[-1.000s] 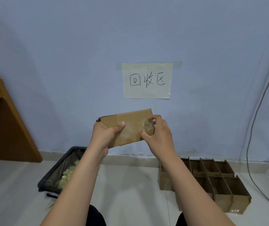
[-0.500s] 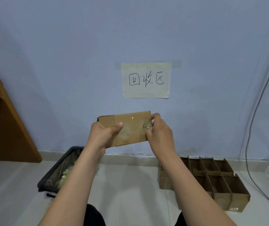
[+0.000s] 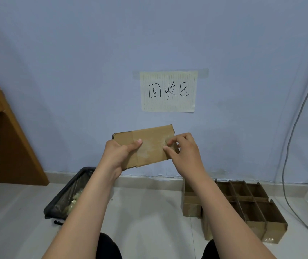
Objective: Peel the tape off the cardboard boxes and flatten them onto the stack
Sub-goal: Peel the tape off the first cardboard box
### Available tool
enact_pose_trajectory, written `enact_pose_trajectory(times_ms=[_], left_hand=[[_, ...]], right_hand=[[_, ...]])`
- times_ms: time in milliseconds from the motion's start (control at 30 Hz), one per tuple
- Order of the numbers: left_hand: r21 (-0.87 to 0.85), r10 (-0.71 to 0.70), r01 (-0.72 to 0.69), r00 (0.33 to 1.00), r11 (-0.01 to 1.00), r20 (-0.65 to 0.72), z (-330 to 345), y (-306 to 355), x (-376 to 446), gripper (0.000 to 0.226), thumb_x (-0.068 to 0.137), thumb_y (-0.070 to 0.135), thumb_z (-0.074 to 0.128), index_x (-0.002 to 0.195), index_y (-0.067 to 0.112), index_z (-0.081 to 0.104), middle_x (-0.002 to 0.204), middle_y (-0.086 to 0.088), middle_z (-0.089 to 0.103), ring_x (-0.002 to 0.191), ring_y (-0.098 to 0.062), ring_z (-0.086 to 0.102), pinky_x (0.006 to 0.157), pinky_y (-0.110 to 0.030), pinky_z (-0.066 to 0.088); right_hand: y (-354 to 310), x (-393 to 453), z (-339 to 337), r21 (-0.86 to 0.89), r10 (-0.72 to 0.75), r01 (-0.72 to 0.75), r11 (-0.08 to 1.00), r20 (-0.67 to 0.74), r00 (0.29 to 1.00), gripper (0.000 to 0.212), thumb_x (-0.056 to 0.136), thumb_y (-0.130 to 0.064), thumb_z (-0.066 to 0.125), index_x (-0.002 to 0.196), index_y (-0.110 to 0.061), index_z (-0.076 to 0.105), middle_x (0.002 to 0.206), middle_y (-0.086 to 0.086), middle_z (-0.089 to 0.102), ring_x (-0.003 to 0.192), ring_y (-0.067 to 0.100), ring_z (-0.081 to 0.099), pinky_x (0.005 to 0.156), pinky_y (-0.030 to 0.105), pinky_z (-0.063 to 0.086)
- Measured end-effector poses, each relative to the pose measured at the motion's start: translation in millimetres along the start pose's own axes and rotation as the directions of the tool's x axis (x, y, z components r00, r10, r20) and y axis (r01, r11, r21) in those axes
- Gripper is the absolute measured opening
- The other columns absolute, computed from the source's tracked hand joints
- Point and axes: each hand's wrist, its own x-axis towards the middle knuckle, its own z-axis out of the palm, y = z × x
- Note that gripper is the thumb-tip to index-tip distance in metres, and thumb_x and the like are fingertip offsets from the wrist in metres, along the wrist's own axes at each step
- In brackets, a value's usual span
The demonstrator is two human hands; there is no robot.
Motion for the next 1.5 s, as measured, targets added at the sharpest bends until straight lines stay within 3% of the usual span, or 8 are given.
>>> enact_pose_trajectory(times_ms=[233, 567, 767, 967, 1100, 1200, 1367, 1500], left_hand=[[0.005, -0.007, 0.007, 1.0, 1.0, 0.01, 0, -1, 1, 0.022, 0.08, 0.007, 0.084, 0.098, 0.004, 0.072, 0.082, -0.006, 0.077, 0.06, -0.013, 0.074, 0.047, -0.023, 0.054], [0.156, -0.02, 0.026, 0.999, 0.987, -0.04, 0, -10, 10, 0.035, 0.078, 0.011, 0.088, 0.101, -0.008, 0.07, 0.091, -0.019, 0.076, 0.06, -0.019, 0.073, 0.047, -0.025, 0.055], [0.252, -0.021, 0.05, 0.993, 0.967, -0.117, -5, -20, 24, 0.055, 0.073, 0.022, 0.093, 0.108, -0.012, 0.067, 0.101, -0.022, 0.075, 0.09, -0.036, 0.074, 0.083, -0.051, 0.062], [0.261, -0.062, 0.097, 0.988, 0.96, -0.139, -6, -25, 28, 0.039, 0.072, 0.019, 0.093, 0.099, -0.001, 0.071, 0.095, -0.014, 0.076, 0.088, -0.034, 0.074, 0.082, -0.051, 0.062], [0.252, -0.082, 0.116, 0.987, 0.961, -0.14, -5, -26, 29, 0.038, 0.074, 0.018, 0.092, 0.098, -0.001, 0.07, 0.095, -0.013, 0.075, 0.088, -0.033, 0.073, 0.079, -0.042, 0.062], [0.247, -0.077, 0.112, 0.986, 0.962, -0.149, -2, -26, 29, 0.041, 0.073, 0.019, 0.092, 0.099, -0.003, 0.068, 0.096, -0.015, 0.075, 0.091, -0.034, 0.073, 0.084, -0.047, 0.062], [0.227, -0.119, 0.156, 0.979, 0.961, -0.167, -7, -24, 31, 0.043, 0.073, 0.023, 0.093, 0.1, 0.002, 0.067, 0.099, -0.012, 0.074, 0.094, -0.034, 0.07, 0.087, -0.048, 0.06], [0.246, -0.087, 0.128, 0.981, 0.961, -0.172, -10, -25, 31, 0.039, 0.073, 0.023, 0.092, 0.09, 0.002, 0.064, 0.093, -0.009, 0.072, 0.091, -0.032, 0.07, 0.082, -0.042, 0.06]], right_hand=[[-10, -2, 1, -0.269, -0.1, 0.109, 0.957, 0.045, 0.994, 0.013, 0.097, -0.023, 0.058, 0.09, -0.013, 0.062, 0.102, -0.001, 0.051, 0.098, 0.018, 0.05, 0.087, 0.034, 0.047], [-14, -3, 3, -0.214, 0.094, -0.062, 0.975, 0.146, 0.985, 0.011, 0.091, -0.011, 0.048, 0.086, -0.001, 0.048, 0.098, 0.009, 0.044, 0.086, 0.028, 0.05, 0.076, 0.042, 0.049], [-12, -2, 1, -0.229, 0.131, -0.106, 0.968, 0.096, 0.987, 0.012, 0.091, -0.012, 0.051, 0.085, -0.002, 0.05, 0.1, 0.011, 0.044, 0.077, 0.03, 0.052, 0.071, 0.041, 0.048], [-14, -1, 0, -0.342, 0.203, -0.179, 0.923, 0.037, 0.978, 0.02, 0.099, -0.024, 0.051, 0.093, -0.006, 0.046, 0.105, 0.01, 0.04, 0.066, 0.022, 0.04, 0.064, 0.035, 0.035], [-15, -2, -2, -0.302, 0.231, -0.23, 0.925, -0.033, 0.972, 0.02, 0.1, -0.023, 0.052, 0.1, -0.003, 0.048, 0.105, 0.011, 0.041, 0.062, 0.015, 0.034, 0.064, 0.033, 0.033], [-19, -1, -1, -0.271, 0.263, -0.269, 0.924, -0.058, 0.963, 0.017, 0.1, -0.021, 0.051, 0.097, -0.006, 0.043, 0.104, 0.012, 0.041, 0.062, 0.013, 0.034, 0.064, 0.031, 0.033], [-24, -8, 8, -0.15, 0.209, -0.216, 0.965, -0.062, 0.976, 0.016, 0.104, -0.016, 0.036, 0.1, -0.005, 0.046, 0.096, 0.009, 0.053, 0.078, 0.024, 0.049, 0.067, 0.037, 0.041], [-24, -10, 13, -0.105, 0.218, -0.22, 0.97, -0.033, 0.975, 0.031, 0.107, -0.034, 0.03, 0.11, -0.008, 0.049, 0.094, 0.004, 0.056, 0.084, 0.024, 0.053, 0.07, 0.037, 0.041]])
